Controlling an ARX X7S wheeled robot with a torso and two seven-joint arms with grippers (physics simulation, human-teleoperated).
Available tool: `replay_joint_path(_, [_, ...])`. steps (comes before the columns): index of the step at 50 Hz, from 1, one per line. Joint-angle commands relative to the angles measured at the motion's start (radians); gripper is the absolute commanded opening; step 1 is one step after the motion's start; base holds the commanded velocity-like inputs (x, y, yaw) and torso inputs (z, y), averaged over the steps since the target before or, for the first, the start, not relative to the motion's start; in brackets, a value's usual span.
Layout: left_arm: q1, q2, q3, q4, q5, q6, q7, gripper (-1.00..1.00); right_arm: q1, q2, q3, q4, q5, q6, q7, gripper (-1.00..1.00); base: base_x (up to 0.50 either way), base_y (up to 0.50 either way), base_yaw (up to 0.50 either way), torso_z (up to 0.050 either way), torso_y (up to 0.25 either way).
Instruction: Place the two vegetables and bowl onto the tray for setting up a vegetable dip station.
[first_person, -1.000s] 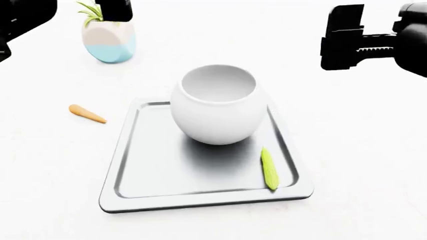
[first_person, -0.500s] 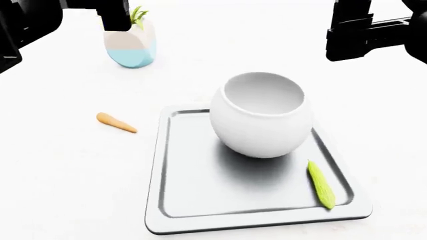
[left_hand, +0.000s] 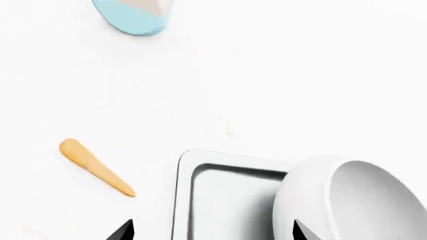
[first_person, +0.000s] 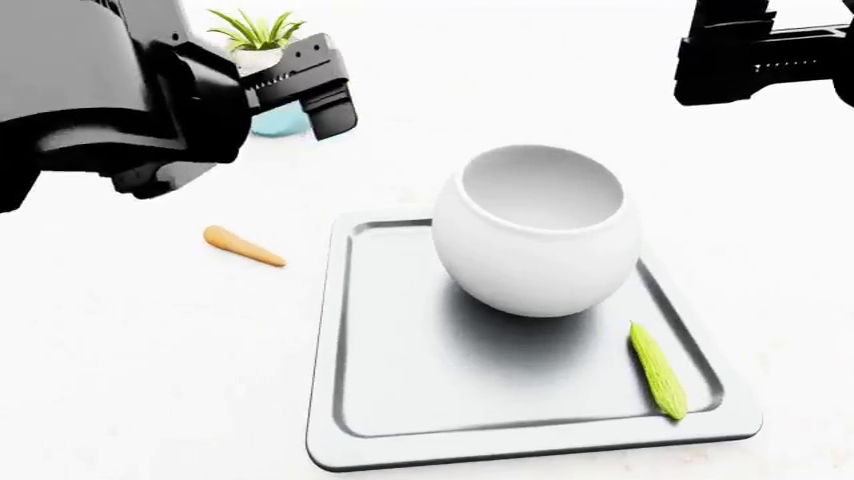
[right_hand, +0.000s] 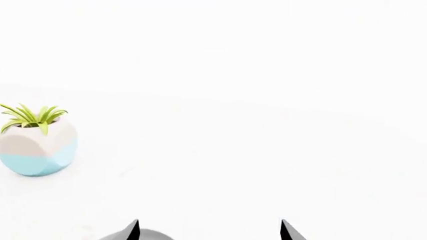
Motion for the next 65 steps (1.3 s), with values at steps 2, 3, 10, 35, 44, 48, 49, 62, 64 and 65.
replay_joint_path(2, [0.050, 0.062, 0.007, -0.065, -0.019, 0.232, 0.061, 1.00, -0.031, 0.014, 0.015, 0.009, -0.022, -0.023, -0.016, 1.00, 0.00, 0.00, 0.00, 0.000, 0.000])
replay_joint_path(3, [0.053, 0.068, 0.000, -0.070, -0.023, 0.247, 0.065, 1.00, -0.034, 0.014, 0.015, 0.011, -0.024, -0.025, -0.016, 1.00, 0.00, 0.00, 0.00, 0.000, 0.000])
replay_joint_path(10, [0.016, 0.119, 0.018, -0.164, -0.056, 0.203, 0.093, 1.00, -0.067, 0.025, 0.015, 0.003, -0.043, -0.047, -0.025, 1.00, 0.00, 0.00, 0.00, 0.000, 0.000])
replay_joint_path(35, [0.075, 0.118, -0.004, -0.125, -0.025, 0.491, -0.018, 1.00, -0.084, 0.119, 0.044, -0.031, -0.094, -0.040, -0.062, 1.00, 0.00, 0.00, 0.00, 0.000, 0.000])
replay_joint_path(44, [-0.188, 0.023, 0.361, -0.162, -0.281, 0.300, -0.060, 1.00, -0.120, 0.138, 0.048, -0.042, -0.121, -0.079, -0.084, 1.00, 0.00, 0.00, 0.00, 0.000, 0.000])
replay_joint_path(48, [-0.185, -0.006, 0.391, -0.106, -0.272, 0.412, -0.062, 1.00, -0.128, 0.148, 0.049, -0.048, -0.123, -0.083, -0.088, 1.00, 0.00, 0.00, 0.00, 0.000, 0.000])
replay_joint_path(49, [-0.194, -0.003, 0.397, -0.121, -0.281, 0.394, -0.056, 1.00, -0.130, 0.150, 0.050, -0.050, -0.124, -0.085, -0.086, 1.00, 0.00, 0.00, 0.00, 0.000, 0.000])
replay_joint_path(62, [-0.067, -0.065, 0.452, -0.041, -0.228, 0.601, 0.010, 1.00, -0.202, 0.169, 0.042, -0.048, -0.177, -0.156, -0.144, 1.00, 0.00, 0.00, 0.00, 0.000, 0.000])
replay_joint_path(64, [-0.055, -0.054, 0.450, -0.052, -0.218, 0.633, 0.028, 1.00, -0.209, 0.169, 0.040, -0.043, -0.182, -0.159, -0.149, 1.00, 0.00, 0.00, 0.00, 0.000, 0.000])
replay_joint_path(65, [-0.042, -0.045, 0.451, -0.058, -0.209, 0.652, 0.041, 1.00, -0.210, 0.169, 0.041, -0.043, -0.181, -0.159, -0.150, 1.00, 0.00, 0.00, 0.00, 0.000, 0.000])
